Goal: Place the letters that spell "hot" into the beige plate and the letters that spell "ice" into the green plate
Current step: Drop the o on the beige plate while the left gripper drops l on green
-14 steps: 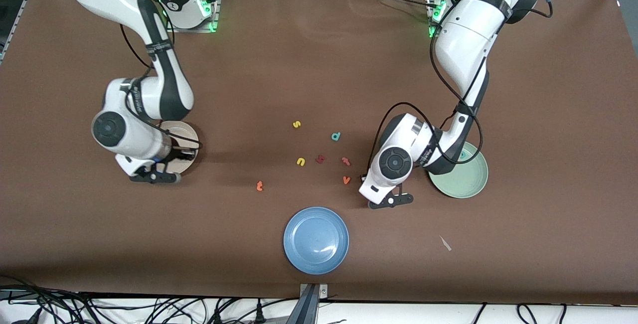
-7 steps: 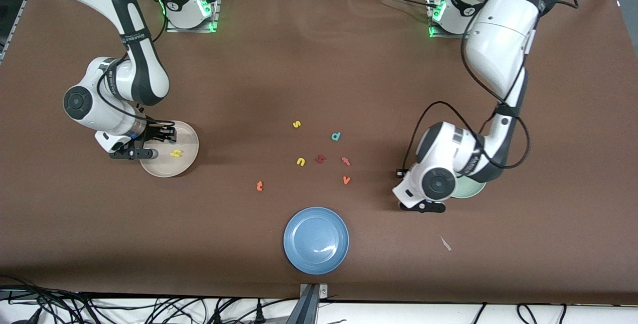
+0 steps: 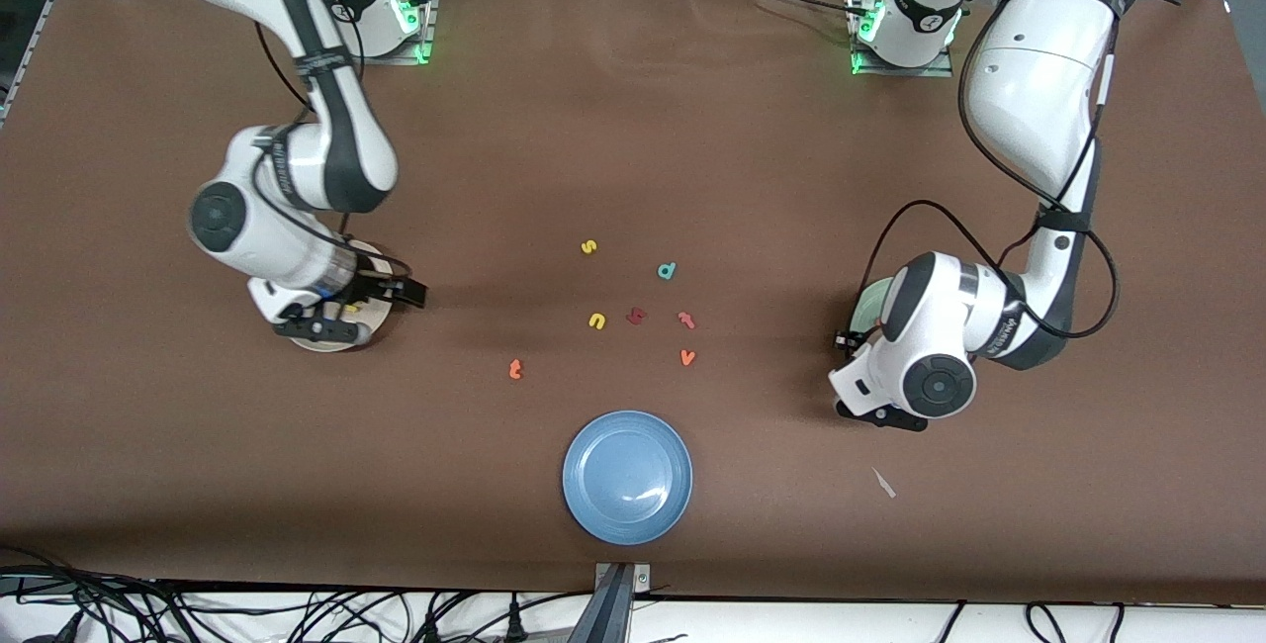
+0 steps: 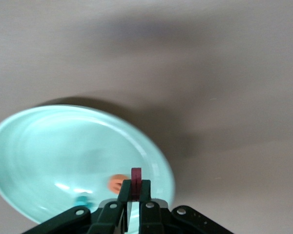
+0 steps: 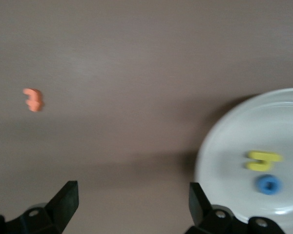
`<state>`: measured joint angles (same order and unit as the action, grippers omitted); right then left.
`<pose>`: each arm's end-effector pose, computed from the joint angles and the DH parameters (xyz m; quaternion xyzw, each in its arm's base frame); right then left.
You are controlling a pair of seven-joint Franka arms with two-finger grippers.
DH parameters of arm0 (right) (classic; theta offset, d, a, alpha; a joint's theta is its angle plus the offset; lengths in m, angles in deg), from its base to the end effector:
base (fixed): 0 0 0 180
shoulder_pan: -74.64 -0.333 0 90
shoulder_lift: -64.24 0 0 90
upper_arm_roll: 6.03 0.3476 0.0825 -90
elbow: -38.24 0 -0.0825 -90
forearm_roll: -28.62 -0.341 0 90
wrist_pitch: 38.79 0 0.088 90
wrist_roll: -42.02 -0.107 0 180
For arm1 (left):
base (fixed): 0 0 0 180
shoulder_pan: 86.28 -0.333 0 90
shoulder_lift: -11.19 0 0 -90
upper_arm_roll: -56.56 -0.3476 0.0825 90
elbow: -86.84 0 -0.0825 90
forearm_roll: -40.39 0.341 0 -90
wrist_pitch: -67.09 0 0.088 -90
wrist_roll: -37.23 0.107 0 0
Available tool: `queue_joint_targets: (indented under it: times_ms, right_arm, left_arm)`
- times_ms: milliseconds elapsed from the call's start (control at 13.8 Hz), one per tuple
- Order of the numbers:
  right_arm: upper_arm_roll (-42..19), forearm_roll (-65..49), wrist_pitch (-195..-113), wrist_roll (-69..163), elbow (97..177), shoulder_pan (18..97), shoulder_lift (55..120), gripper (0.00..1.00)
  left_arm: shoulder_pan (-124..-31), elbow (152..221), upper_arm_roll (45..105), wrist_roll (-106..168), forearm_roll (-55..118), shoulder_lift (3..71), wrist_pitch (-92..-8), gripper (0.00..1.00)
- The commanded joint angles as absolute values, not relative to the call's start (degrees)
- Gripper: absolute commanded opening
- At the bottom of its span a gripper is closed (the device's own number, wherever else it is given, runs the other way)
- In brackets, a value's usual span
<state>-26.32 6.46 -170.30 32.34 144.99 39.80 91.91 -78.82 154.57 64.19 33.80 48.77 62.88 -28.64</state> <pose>0.5914 0.1853 0.3274 -0.9957 0.0688 0.0160 0.0605 0.6854 -0.1417 0.2576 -0.9735 0.1073 0.1968 0.0459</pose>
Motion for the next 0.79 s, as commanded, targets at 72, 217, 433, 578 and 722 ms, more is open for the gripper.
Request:
queue_joint_targets:
  times_ms: [72,217,433,578,722]
  right_arm:
    - [-26.86,5.15,-169.4,22.97,132.75,36.32,102.71,1.0]
    - [-26.51,5.42,-169.31,19.62,127.91,34.48,107.29,1.0]
    - [-26.42,5.07,-169.4,18.64,123.95,34.21,110.55,1.0]
    - [-26.42,5.07,-169.31,15.75,120.53,34.21,113.1,1.0]
    - [-25.9,5.07,-169.4,14.77,118.15,34.21,114.95,1.0]
  left_arm:
    - [-82.14,156.62,64.65,43.0,53.13,61.99,-28.79,0.0]
    - [-82.68,157.58,64.65,45.57,53.31,62.52,-29.93,0.0]
    - [-83.02,162.93,64.47,45.58,55.41,63.14,-37.48,0.0]
    - [-83.55,163.12,64.47,45.75,56.65,62.87,-37.67,0.0]
    - [-83.64,163.12,64.56,45.75,56.65,62.61,-37.23,0.99]
